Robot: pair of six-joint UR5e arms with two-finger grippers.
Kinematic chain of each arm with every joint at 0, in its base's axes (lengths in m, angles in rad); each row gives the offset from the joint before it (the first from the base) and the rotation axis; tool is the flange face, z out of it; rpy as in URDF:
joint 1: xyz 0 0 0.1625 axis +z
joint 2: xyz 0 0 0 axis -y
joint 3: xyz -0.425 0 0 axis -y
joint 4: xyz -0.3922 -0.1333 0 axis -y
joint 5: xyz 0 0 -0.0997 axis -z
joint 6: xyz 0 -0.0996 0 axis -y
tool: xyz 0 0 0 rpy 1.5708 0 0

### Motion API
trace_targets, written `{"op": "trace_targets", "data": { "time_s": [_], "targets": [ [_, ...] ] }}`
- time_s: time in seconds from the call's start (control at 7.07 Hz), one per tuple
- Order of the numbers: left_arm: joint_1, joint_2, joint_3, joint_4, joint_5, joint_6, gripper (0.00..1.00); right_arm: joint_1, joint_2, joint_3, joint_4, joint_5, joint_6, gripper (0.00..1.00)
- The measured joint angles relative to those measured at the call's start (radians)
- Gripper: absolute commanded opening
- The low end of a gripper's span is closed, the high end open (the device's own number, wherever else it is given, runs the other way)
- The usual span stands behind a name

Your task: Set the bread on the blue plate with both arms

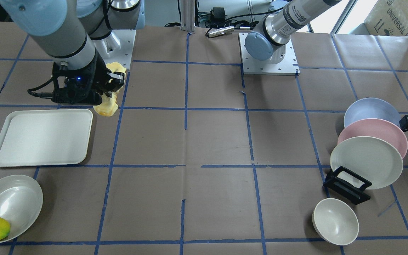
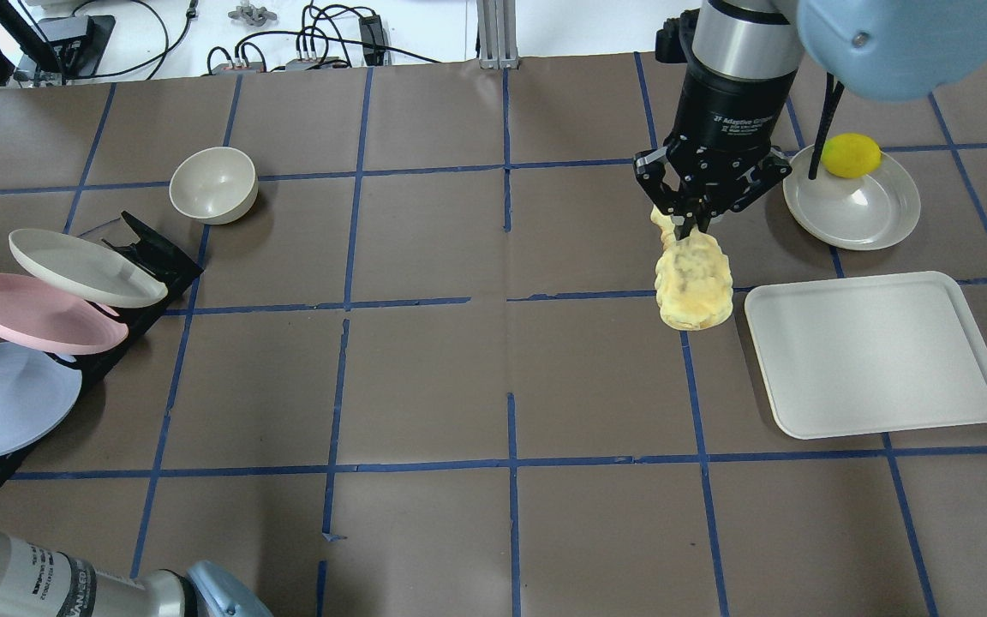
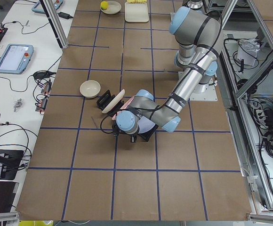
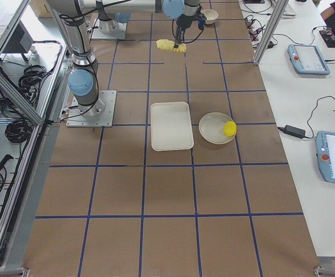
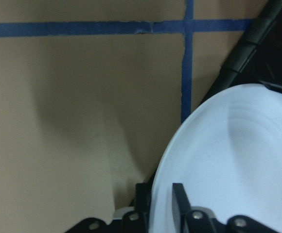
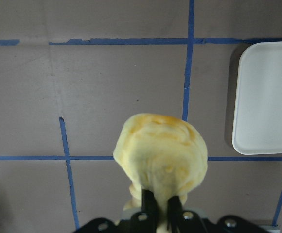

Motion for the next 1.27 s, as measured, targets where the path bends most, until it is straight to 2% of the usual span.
{"op": "trace_targets", "data": {
  "time_s": [0.28,0.57,1.27],
  "targets": [
    [-0.002,0.014,0.010,-0.015,0.002,0.000,0.15,0.004,0.007,-0.012,0.006,0.018,-0.001,0.11],
    [-0.003,0.053,0.039,-0.091,0.022,-0.001,0.15,-0.003,0.009,-0.014,0.007,0.022,-0.011,0.14],
    [-0.006,0.374,0.010,-0.422,0.055,-0.063,0.15,-0.014,0.011,-0.006,0.006,0.039,-0.024,0.17]
  ]
}}
